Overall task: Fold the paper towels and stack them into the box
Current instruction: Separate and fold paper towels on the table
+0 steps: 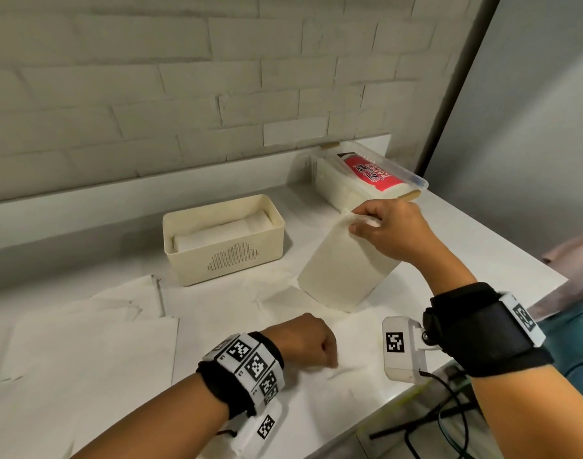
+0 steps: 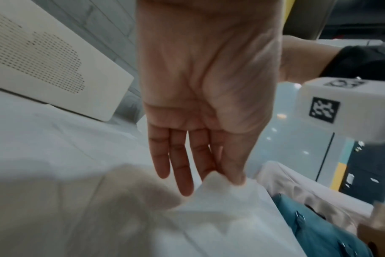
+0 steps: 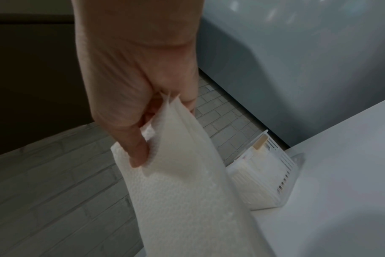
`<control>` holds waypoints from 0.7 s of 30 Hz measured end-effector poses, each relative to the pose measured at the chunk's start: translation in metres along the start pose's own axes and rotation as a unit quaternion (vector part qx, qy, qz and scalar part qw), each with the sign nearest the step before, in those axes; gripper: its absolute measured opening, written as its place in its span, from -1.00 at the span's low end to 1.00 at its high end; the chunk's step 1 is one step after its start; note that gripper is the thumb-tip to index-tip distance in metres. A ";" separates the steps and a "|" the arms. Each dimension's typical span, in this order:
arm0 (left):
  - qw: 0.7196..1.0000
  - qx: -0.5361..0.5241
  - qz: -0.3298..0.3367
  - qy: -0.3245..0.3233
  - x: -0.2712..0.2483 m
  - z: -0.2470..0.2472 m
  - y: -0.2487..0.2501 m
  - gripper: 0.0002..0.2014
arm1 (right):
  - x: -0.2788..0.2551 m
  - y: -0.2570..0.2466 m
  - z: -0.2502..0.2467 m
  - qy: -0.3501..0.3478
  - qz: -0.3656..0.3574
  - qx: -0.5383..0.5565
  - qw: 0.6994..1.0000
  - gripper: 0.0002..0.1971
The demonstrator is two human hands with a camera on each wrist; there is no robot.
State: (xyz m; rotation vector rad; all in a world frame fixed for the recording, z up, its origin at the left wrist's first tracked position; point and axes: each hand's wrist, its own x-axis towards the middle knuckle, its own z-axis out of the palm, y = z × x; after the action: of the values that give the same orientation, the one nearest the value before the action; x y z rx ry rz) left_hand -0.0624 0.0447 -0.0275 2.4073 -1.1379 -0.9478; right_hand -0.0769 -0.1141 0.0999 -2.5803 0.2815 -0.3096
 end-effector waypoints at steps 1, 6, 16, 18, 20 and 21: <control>1.000 -0.015 0.002 0.018 -0.001 -0.004 -0.001 -0.83 | 0.000 0.000 0.001 -0.005 -0.003 -0.001 1.000 -0.78; 0.987 -0.064 0.035 0.140 -0.013 -0.038 -0.005 -0.79 | 0.005 0.001 0.005 -0.033 -0.014 -0.004 0.999 -0.77; 0.887 -0.305 0.096 0.334 -0.034 -0.107 -0.001 -0.64 | 0.030 -0.015 -0.001 -0.033 -0.059 0.098 0.993 -0.85; 0.861 -0.342 0.110 0.360 -0.034 -0.114 0.000 -0.69 | 0.035 -0.020 -0.001 -0.035 -0.069 0.119 0.990 -0.77; 0.828 -0.380 0.125 0.392 -0.034 -0.118 0.002 -0.77 | 0.038 -0.024 0.000 -0.038 -0.078 0.146 0.986 -0.73; 0.811 -0.396 0.128 0.410 -0.034 -0.120 0.003 -0.81 | 0.039 -0.027 0.001 -0.038 -0.082 0.160 0.983 -0.71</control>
State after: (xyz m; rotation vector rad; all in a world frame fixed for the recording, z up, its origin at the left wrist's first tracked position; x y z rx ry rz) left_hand 0.0021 0.0693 0.0762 1.5925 -0.5288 -0.1381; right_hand -0.0354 -0.1015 0.1196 -2.2933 -0.0105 -0.2878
